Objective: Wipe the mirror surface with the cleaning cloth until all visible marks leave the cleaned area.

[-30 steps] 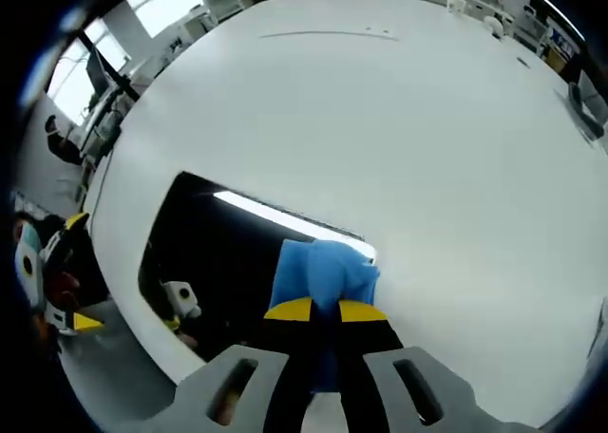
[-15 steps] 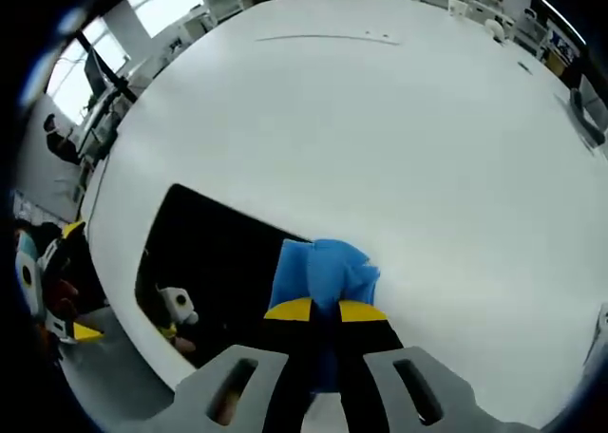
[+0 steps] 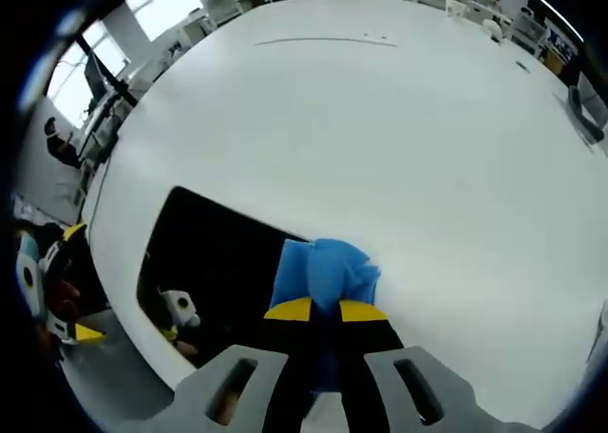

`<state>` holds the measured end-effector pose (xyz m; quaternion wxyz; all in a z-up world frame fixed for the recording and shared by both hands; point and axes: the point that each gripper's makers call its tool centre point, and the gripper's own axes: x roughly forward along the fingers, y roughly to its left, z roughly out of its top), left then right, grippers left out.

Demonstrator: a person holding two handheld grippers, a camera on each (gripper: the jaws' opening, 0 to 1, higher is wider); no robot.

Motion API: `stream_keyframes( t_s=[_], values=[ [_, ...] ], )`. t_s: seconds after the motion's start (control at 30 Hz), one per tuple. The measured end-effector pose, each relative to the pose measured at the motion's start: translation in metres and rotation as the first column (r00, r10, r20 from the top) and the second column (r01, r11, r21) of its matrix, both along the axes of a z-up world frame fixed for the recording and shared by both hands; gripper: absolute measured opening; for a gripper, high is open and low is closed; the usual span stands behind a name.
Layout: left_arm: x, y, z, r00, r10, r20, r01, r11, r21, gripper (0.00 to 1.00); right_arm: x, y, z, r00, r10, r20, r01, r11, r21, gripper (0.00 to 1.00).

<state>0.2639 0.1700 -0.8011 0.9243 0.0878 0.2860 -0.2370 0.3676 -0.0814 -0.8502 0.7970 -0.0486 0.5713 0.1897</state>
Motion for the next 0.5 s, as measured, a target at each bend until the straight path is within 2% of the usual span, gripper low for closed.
stream_keyframes(
  t_s=[0.1, 0.17, 0.23, 0.33, 0.37, 0.43, 0.5],
  values=[
    [0.001, 0.001, 0.001, 1.000, 0.011, 0.001, -0.011, 1.000, -0.009, 0.99, -0.001, 0.004, 0.012, 1.000, -0.011, 0.017, 0.010, 0.999, 0.051, 0.03],
    [0.001, 0.003, 0.001, 1.000, 0.020, 0.000, -0.020, 1.000, -0.013, 0.99, 0.002, 0.002, 0.017, 0.999, 0.007, 0.038, -0.008, 0.999, 0.039, 0.03],
    [-0.001, 0.001, -0.002, 1.000, 0.007, -0.014, -0.007, 1.000, -0.005, 0.99, 0.006, 0.003, 0.028, 0.998, 0.002, 0.057, -0.005, 0.998, 0.056, 0.03],
    [0.000, 0.000, 0.000, 1.000, -0.001, -0.001, 0.001, 1.000, 0.000, 0.99, 0.015, -0.001, 0.046, 0.995, 0.007, 0.103, -0.015, 0.998, 0.068, 0.03],
    [0.001, 0.002, 0.002, 1.000, 0.014, 0.003, -0.014, 1.000, -0.011, 0.99, 0.017, -0.003, 0.049, 0.994, -0.002, 0.106, -0.006, 0.997, 0.076, 0.03],
    [0.001, 0.008, 0.002, 0.998, 0.058, -0.008, -0.058, 0.998, -0.034, 0.99, 0.016, -0.011, 0.050, 0.998, -0.022, 0.065, 0.015, 0.995, 0.101, 0.03],
    [0.000, 0.006, 0.001, 0.999, 0.044, -0.012, -0.044, 0.999, -0.022, 0.99, 0.019, -0.023, 0.053, 0.996, -0.047, 0.076, 0.039, 0.994, 0.102, 0.03]
  ],
)
